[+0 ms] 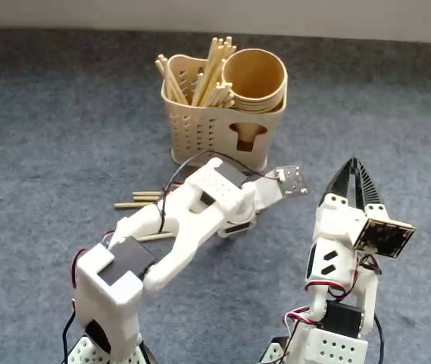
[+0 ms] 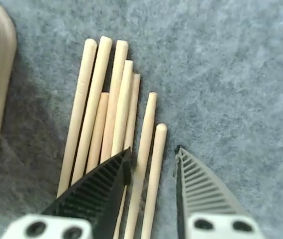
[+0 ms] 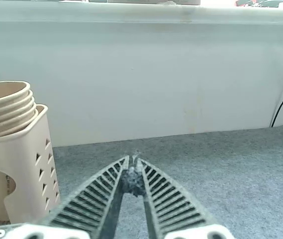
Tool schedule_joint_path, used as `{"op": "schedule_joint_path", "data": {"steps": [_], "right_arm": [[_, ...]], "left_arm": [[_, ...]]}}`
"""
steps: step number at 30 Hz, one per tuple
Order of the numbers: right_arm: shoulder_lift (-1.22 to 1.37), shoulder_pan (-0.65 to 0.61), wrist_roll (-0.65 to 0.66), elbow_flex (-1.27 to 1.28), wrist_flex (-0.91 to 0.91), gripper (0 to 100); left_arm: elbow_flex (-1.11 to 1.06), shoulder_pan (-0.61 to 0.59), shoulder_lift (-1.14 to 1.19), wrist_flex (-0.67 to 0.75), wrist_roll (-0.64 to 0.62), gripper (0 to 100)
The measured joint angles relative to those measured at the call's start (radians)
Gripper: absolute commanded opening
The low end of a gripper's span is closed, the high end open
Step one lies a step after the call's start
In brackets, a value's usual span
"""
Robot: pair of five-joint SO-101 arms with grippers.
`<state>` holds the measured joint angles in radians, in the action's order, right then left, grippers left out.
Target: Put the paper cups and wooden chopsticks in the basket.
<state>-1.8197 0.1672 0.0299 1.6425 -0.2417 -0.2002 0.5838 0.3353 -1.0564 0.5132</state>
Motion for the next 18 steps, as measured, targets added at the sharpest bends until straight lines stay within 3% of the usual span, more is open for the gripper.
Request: {"op": "schedule_joint_path", "data": {"steps": [8, 13, 18], "right_arm": [[0.0, 0.0, 0.0, 0.0, 0.0, 2.0], [0.0, 0.0, 0.0, 0.0, 0.0, 2.0], [0.0, 0.0, 0.0, 0.0, 0.0, 2.0]], "left_arm": [[0.071, -0.012, 0.037, -0.061, 0.0, 15], [0.075, -0.012, 0.037, -0.066, -0.002, 7], [0.075, -0.012, 0.037, -0.068, -0.002, 7]]}}
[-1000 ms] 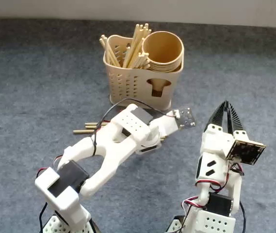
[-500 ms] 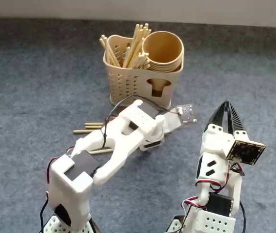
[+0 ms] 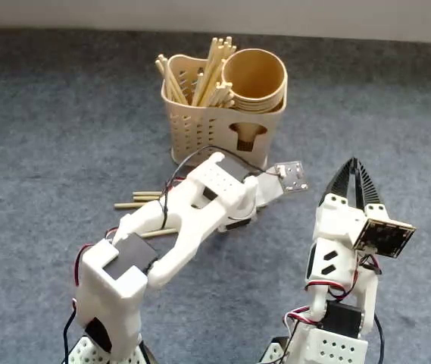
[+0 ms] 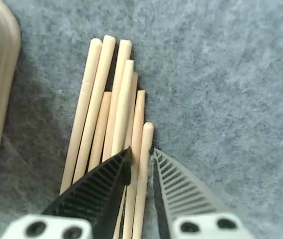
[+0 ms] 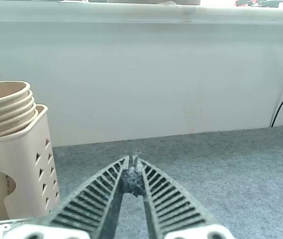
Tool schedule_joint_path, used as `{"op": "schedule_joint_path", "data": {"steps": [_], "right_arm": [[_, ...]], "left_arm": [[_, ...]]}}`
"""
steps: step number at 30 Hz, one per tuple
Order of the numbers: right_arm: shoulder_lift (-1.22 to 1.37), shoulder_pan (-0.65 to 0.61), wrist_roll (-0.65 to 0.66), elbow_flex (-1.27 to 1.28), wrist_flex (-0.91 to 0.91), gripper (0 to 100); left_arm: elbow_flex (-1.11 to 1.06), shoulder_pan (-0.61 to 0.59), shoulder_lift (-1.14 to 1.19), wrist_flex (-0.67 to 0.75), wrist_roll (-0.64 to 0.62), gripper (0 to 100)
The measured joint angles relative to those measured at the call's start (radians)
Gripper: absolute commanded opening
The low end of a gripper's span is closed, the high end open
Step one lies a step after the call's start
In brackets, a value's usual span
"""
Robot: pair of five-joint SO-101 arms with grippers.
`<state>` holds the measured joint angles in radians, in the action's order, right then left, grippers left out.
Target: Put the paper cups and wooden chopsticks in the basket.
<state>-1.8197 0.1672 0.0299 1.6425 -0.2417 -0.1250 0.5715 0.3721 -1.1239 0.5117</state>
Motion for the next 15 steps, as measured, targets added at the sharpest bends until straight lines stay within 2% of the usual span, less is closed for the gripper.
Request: {"op": "schedule_joint_path", "data": {"steps": [4, 9, 15], "right_arm": [[0.0, 0.0, 0.0, 0.0, 0.0, 2.0], [0.0, 0.0, 0.0, 0.0, 0.0, 2.0], [0.0, -0.002, 0.0, 0.0, 0.0, 2.0]], "left_arm": [[0.002, 0.0, 0.0, -0.032, 0.006, 7], [0.011, 0.015, 0.0, -0.12, 0.084, 7], [0.011, 0.035, 0.0, -0.14, 0.092, 4]]}}
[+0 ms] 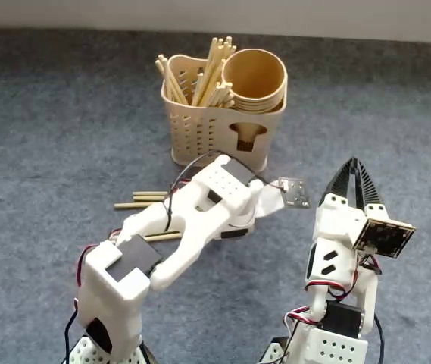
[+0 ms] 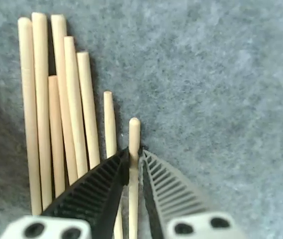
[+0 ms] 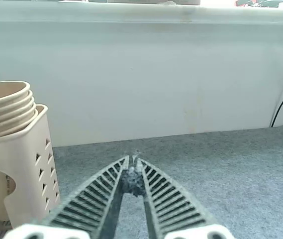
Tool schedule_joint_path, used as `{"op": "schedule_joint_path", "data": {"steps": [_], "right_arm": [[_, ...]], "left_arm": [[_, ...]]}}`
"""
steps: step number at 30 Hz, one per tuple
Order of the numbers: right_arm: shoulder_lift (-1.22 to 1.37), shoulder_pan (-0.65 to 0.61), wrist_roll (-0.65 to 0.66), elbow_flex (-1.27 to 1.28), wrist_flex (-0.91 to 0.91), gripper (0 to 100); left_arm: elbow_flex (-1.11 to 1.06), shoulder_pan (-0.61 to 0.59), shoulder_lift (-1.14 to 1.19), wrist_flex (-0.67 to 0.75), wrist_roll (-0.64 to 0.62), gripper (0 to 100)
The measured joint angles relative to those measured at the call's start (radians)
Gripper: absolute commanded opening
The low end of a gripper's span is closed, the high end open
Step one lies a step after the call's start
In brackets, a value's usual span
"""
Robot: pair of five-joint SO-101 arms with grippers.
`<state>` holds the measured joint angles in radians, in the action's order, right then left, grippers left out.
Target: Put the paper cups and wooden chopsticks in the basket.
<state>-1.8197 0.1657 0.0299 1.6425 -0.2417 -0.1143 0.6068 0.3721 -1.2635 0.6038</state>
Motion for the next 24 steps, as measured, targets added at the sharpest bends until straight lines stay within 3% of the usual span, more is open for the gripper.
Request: {"op": "schedule_joint_path", "data": {"steps": [4, 9, 24], "right_arm": [[0.0, 0.0, 0.0, 0.0, 0.0, 2.0], [0.0, 0.0, 0.0, 0.0, 0.0, 2.0], [0.0, 0.0, 0.0, 0.0, 0.0, 2.0]], "left_arm": [[0.026, -0.003, 0.0, -0.031, -0.003, 5], [0.089, -0.003, 0.0, -0.089, -0.066, 13], [0.091, -0.031, 0.0, -0.092, -0.072, 13]]}}
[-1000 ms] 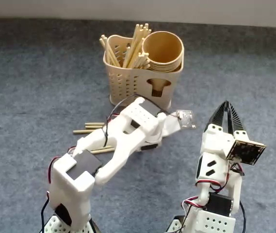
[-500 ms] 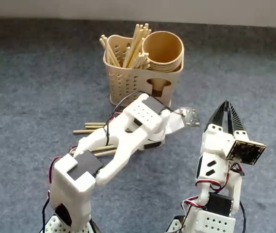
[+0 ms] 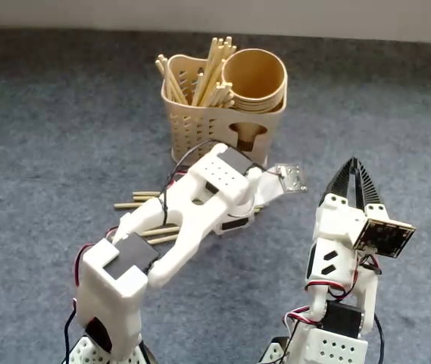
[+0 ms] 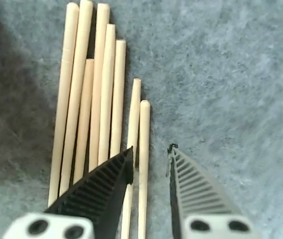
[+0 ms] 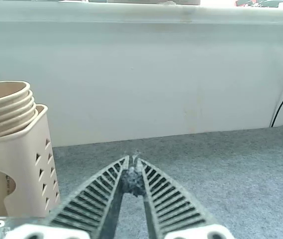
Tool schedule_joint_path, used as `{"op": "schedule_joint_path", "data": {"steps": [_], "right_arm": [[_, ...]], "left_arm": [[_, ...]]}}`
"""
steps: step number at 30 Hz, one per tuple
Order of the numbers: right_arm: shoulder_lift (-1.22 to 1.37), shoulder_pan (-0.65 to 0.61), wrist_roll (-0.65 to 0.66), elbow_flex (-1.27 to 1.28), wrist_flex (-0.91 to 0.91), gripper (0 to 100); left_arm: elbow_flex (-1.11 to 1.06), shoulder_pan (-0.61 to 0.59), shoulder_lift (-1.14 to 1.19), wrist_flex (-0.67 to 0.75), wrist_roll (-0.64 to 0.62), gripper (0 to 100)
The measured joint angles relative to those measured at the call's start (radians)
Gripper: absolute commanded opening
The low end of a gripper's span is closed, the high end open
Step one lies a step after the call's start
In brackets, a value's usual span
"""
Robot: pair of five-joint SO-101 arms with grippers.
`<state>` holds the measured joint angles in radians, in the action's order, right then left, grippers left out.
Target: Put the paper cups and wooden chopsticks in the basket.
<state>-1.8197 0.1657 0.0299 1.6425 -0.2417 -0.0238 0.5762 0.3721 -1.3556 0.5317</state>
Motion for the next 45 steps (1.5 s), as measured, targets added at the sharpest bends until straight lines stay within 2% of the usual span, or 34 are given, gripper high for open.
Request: {"op": "schedule_joint_path", "data": {"steps": [9, 14, 26, 33, 45], "right_arm": [[0.0, 0.0, 0.0, 0.0, 0.0, 2.0], [0.0, 0.0, 0.0, 0.0, 0.0, 2.0], [0.0, 0.0, 0.0, 0.0, 0.0, 2.0], [0.0, 0.0, 0.0, 0.0, 0.0, 2.0], [0.0, 0.0, 0.0, 0.0, 0.0, 2.0]], "left_arm": [[0.064, -0.021, 0.121, 0.031, 0.002, 12], [0.132, -0.021, 0.166, -0.014, 0.002, 0], [0.255, -0.015, 0.17, -0.192, -0.005, 1], [0.273, -0.005, 0.17, -0.244, -0.005, 1], [0.077, 0.008, -0.126, -0.222, -0.058, 1]]}}
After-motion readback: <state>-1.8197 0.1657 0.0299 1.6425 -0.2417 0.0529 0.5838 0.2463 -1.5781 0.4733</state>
